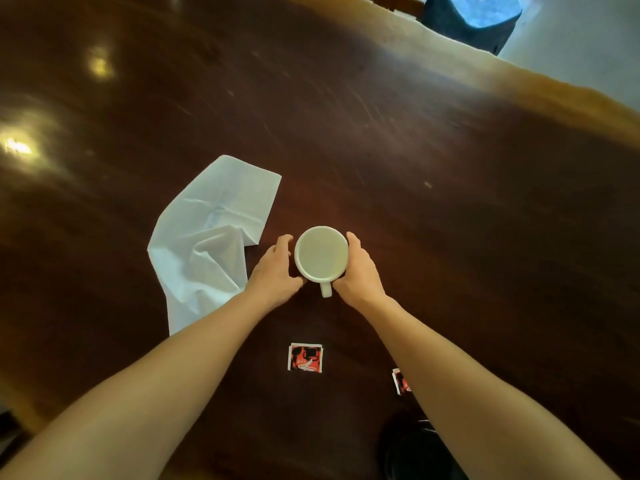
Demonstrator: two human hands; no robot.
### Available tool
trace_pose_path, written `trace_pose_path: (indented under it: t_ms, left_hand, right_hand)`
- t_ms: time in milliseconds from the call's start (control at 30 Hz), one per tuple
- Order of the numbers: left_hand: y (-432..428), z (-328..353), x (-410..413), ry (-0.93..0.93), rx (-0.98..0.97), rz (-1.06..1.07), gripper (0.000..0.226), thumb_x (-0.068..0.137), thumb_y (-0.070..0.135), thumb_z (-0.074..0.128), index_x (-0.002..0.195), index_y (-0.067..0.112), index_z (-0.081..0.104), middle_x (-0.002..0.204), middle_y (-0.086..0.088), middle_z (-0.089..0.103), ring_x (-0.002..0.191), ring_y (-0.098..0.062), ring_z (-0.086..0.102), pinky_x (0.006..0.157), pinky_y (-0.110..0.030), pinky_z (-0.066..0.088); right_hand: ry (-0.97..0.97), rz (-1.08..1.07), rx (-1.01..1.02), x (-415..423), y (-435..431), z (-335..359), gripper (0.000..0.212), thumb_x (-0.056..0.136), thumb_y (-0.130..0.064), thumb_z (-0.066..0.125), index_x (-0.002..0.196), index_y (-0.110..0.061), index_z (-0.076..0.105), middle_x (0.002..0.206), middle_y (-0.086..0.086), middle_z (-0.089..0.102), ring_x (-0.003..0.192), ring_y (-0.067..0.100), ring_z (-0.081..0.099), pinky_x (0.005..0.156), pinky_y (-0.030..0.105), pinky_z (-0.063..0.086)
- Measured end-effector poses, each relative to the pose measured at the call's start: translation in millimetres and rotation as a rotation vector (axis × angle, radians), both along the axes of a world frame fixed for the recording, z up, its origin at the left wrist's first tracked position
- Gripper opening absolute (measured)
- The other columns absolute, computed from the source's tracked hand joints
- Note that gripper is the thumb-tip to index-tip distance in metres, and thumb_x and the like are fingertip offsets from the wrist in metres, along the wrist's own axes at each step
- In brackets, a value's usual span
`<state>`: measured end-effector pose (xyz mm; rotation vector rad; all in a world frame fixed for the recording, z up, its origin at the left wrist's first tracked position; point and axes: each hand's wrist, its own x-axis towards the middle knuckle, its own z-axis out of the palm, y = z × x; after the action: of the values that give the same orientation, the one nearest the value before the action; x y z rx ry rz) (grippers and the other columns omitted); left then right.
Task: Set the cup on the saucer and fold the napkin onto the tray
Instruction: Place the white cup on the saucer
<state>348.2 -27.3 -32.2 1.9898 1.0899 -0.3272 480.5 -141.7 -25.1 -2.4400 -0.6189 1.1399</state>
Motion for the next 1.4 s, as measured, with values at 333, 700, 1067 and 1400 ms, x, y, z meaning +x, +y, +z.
trace_pose_path:
  t_ms: [333,700,1067,1400]
  left_hand:
    - [-5.0,3.6,8.8,-0.184,-0.080,-0.027,0.101,0.072,0.023,0.087,0.151,0.029,0.025,0.131,0.000,0.055,0.110,-0.016,0.053,0.087,-0.029,0.042]
    - [-35.3,23.2,-12.0,-0.228,-0.090,-0.113,0.086,0.069,0.026,0.091,0.138,0.032,0.039,0.123,0.004,0.060,0.107,-0.016,0.060,0.084,-0.030,0.049]
    - [-96.5,70.5,-22.2,-0.313,-0.064,-0.269,0.079,0.066,0.037,0.091,0.129,0.034,0.044,0.116,0.008,0.062,0.102,-0.012,0.063,0.084,-0.034,0.057]
    - [-184.9,86.1,-35.6,-0.303,-0.052,-0.401,0.078,0.064,0.030,0.092,0.125,0.036,0.044,0.116,0.009,0.062,0.104,-0.011,0.062,0.086,-0.039,0.058]
  right_hand:
    - [0.066,-0.036,0.209,-4.3,-1.6,1.7,0.063,0.080,-0.027,0.081,0.126,-0.030,0.037,0.115,-0.005,0.059,0.100,0.014,0.062,0.084,0.039,0.058]
    - [0.117,-0.125,0.206,-35.1,-42.6,21.7,0.072,0.077,-0.026,0.085,0.130,-0.021,0.037,0.113,-0.005,0.059,0.097,0.013,0.062,0.075,0.029,0.057]
    - [0.062,-0.205,0.255,-61.0,-121.2,71.4,0.076,0.075,-0.027,0.085,0.132,-0.020,0.035,0.113,-0.005,0.057,0.096,0.012,0.060,0.064,0.020,0.046]
    - [0.014,-0.319,0.263,-94.7,-220.9,85.7,0.079,0.076,-0.033,0.084,0.135,-0.022,0.032,0.119,-0.002,0.056,0.102,0.014,0.060,0.075,0.027,0.054]
